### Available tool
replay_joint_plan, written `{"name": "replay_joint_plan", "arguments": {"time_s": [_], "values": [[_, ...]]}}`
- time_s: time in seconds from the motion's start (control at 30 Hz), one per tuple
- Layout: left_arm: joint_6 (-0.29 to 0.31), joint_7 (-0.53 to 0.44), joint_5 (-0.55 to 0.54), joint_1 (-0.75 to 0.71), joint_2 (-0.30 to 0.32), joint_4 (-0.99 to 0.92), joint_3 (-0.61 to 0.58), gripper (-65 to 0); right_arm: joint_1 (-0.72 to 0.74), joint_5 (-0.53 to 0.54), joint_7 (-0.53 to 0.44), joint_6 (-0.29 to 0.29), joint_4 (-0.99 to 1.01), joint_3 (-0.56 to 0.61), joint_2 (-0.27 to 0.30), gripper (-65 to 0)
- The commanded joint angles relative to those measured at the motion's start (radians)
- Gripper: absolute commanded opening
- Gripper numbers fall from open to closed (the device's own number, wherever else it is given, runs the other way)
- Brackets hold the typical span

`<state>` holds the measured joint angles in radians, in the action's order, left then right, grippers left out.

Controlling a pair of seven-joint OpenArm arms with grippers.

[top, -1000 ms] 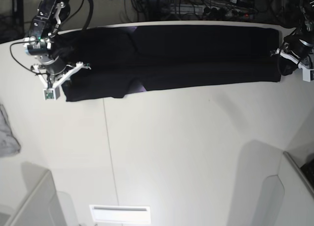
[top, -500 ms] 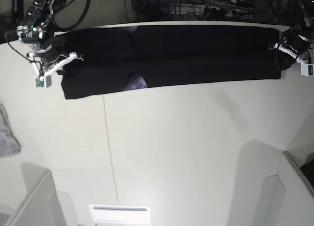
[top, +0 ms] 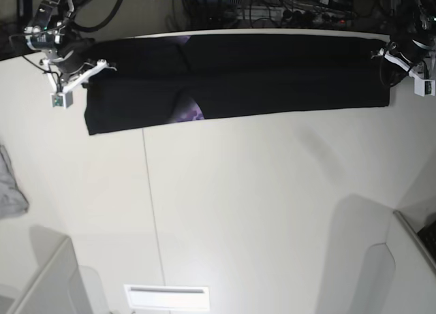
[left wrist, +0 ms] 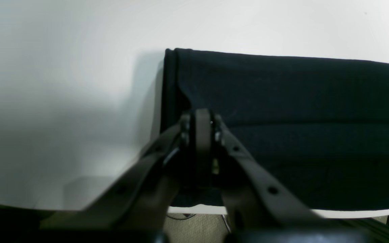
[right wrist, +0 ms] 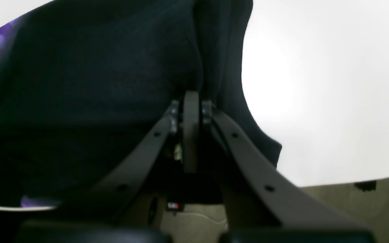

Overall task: Fold the T-shirt properly
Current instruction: 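Release the hem with both grippers at the collar edge, then grasp both ends of the folded black strip with both grippers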

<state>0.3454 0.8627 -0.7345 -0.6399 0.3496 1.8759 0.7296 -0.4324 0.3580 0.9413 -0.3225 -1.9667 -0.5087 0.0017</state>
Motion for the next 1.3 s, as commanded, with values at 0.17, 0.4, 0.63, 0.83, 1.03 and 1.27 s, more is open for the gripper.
{"name": "replay_joint_plan", "arguments": {"time_s": [0.17,0.4,0.63,0.83,1.03,1.27], "values": [[0.001,-0.020,-0.003,-0.007,0.015,0.009,0.008,-65.0,0.000,0.000,-0.012,0.003,0.013,-0.006,0.007,-65.0],[0.001,-0.020,-0.003,-0.019,0.013,0.009,0.017,-42.8,-0.003,0.000,-0.017,0.004,0.013,-0.009,0.007,-50.4],[0.001,-0.020,-0.003,-0.019,0.013,0.015,0.018,-13.2,0.000,0.005,-0.023,-0.005,-0.007,-0.104,-0.029,-33.5],[0.004,-0.021,-0.010,-0.005,-0.053,0.044,0.017,-39.5,-0.033,0.005,-0.175,-0.235,-0.030,-0.104,-0.076,-46.1],[-0.001,-0.020,-0.001,0.067,-0.099,-0.006,0.008,-65.0,0.017,0.002,-0.120,-0.304,0.014,-0.103,-0.087,-65.0],[0.001,-0.021,0.102,0.127,-0.097,-0.164,-0.063,-65.0,0.086,-0.003,-0.098,-0.304,0.165,-0.110,-0.072,-65.0]]}}
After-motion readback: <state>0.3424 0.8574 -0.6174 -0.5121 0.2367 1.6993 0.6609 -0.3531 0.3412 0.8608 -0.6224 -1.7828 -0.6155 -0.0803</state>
